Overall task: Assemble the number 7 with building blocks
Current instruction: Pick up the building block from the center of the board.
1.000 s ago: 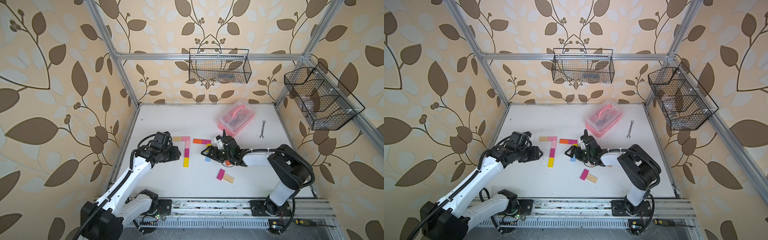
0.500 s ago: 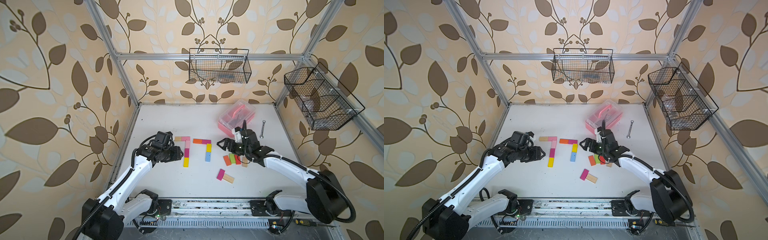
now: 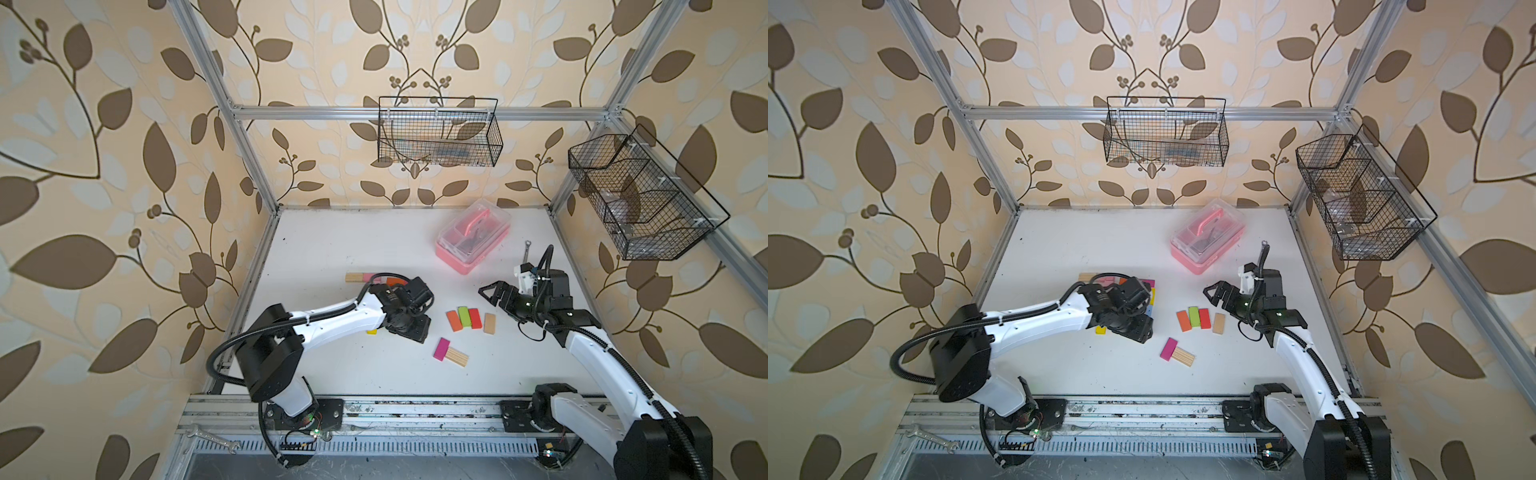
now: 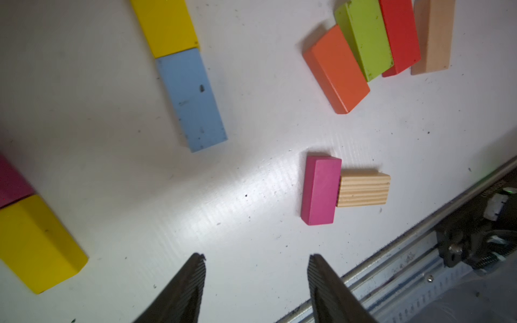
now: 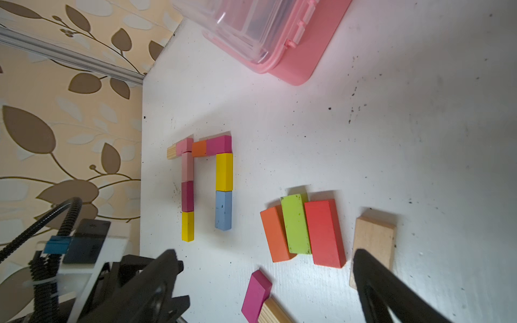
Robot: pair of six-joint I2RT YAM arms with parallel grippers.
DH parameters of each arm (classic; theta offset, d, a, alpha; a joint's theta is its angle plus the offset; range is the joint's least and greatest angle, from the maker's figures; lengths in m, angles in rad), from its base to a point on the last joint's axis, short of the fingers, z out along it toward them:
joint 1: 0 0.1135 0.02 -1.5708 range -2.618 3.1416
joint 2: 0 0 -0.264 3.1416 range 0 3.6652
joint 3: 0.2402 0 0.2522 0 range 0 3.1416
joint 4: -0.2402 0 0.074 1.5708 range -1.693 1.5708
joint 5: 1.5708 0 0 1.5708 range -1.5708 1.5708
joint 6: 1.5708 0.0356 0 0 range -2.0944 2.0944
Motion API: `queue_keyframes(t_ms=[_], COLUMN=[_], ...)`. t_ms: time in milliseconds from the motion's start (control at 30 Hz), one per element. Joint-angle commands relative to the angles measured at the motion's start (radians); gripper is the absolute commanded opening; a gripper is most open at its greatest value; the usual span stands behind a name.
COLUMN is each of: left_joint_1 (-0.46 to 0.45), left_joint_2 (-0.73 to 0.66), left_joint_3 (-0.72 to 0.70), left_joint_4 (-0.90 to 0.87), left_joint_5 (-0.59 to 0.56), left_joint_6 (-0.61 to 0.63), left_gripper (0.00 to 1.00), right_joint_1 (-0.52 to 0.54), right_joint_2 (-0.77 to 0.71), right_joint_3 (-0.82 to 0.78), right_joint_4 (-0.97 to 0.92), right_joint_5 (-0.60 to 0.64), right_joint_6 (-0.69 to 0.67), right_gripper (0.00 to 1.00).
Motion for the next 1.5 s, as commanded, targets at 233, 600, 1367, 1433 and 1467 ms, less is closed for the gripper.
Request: queue_keyframes(t_ms=[233, 600, 1367, 1433, 1467], left_joint_1=[-0.097, -0.112, -0.11, -0.109, -0.109], left_joint_2=[0.246, 0.329, 0.305, 0.292, 0.284], left_joint_3=[0.196, 0.242, 0.191, 0.178, 0.169], left_joint_4=[-0.019, -0.036, -0.108, -0.105, -0.104], left_joint_5=[-0.044, -0.051, -0.126, -0.128, -0.131], left_joint_6=[-0.012, -0.02, -0.085, -0.097, -0.106], left_gripper=[0.63, 0.63, 0.53, 0.58, 0.63], right_joint_1=[-0.071, -0.074, -0.074, -0.074, -0.074], right_joint_2=[-0.013, -0.02, -0.033, -0.036, -0.036], right_joint_3=[-0.027, -0.042, -0.057, -0.059, -0.06], right_joint_4=[-0.044, -0.024, -0.014, -0.012, -0.012], right_joint_5=[-0.121, -0.136, -0.142, -0.144, -0.144], right_joint_6=[-0.082, -0.08, -0.075, -0.075, -0.075], right_gripper=[0.98, 0.98, 0.98, 0.98, 0.98])
